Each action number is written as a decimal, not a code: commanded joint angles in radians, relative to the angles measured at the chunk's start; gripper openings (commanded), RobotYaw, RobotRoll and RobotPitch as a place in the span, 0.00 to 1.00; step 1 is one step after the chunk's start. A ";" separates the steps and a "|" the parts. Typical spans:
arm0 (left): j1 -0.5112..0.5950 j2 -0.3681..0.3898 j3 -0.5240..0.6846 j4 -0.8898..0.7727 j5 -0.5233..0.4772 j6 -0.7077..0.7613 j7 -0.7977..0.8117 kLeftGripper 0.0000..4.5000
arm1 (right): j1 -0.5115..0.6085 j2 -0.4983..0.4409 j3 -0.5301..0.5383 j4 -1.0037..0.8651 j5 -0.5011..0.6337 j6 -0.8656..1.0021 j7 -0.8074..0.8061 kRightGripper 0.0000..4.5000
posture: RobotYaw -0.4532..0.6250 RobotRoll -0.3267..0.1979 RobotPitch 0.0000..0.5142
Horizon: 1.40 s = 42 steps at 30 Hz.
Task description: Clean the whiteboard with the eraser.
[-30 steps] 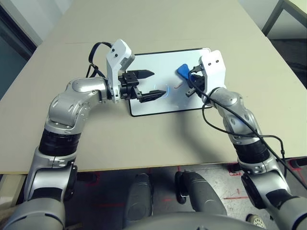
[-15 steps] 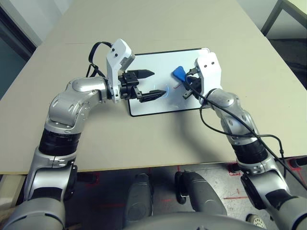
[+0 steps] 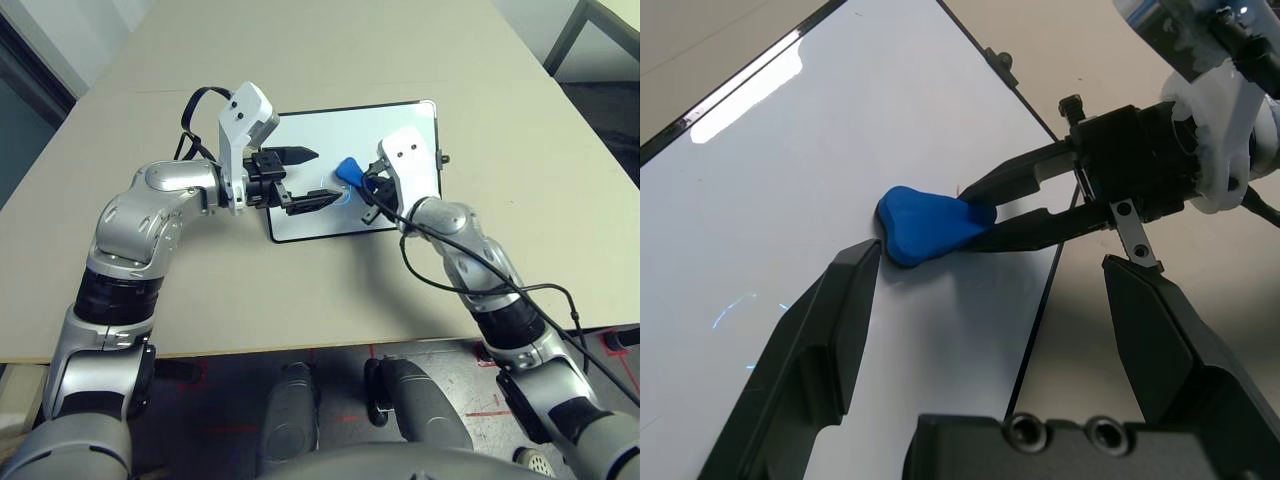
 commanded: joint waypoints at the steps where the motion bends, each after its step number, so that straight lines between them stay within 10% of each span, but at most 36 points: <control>1: -0.004 0.005 -0.008 -0.008 -0.002 0.001 -0.005 1.00 | 0.022 -0.018 0.016 0.094 -0.019 0.003 -0.015 0.15 | 0.45 0.62 0.33; 14: -0.006 0.007 -0.011 -0.004 -0.003 -0.001 -0.017 1.00 | 0.003 -0.092 -0.097 0.096 -0.031 -0.008 -0.096 0.14 | 0.43 0.62 0.33; 42: -0.002 0.009 -0.006 -0.015 -0.004 0.010 -0.017 1.00 | 0.016 -0.030 0.082 0.118 -0.024 -0.007 0.028 0.14 | 0.45 0.62 0.34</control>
